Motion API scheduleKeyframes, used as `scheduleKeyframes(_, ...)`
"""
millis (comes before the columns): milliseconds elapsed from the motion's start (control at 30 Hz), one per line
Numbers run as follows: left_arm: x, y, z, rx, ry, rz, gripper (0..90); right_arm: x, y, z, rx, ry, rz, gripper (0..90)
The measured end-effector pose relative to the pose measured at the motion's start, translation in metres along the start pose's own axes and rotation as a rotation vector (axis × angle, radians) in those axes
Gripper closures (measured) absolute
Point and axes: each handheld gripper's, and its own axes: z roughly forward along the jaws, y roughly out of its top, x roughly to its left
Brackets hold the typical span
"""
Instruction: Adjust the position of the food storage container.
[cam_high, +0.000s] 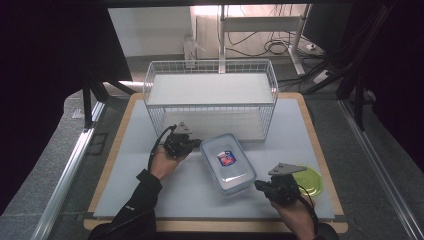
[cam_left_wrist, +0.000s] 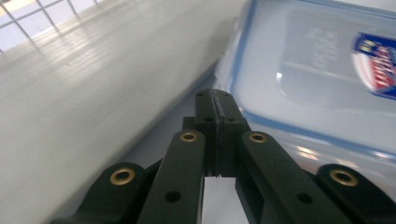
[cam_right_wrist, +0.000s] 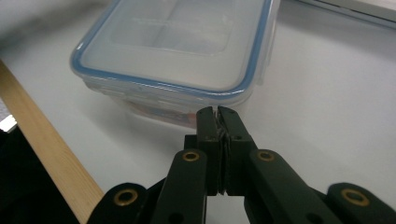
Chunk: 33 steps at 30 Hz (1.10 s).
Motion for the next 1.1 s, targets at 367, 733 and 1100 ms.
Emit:
scheduleKeyframes(367, 0.01, 0.017, 0.019, 0.027, -0.014, 0.021, 86.6, 0.001, -0.003, -0.003, 0.008, -0.025, 0.019, 87.8)
scheduleKeyframes(733, 0.001, 0.019, 0.021, 0.024, -0.09, -0.018, 90.0, 0.001, -0.006, 0.005, 0.071, -0.033, 0.018, 88.8)
scheduleKeyframes(1100, 0.0, 0.017, 0.017, 0.08, -0.081, 0.038, 89.6, -0.014, -0.008, -0.002, 0.058, -0.127, 0.076, 89.2)
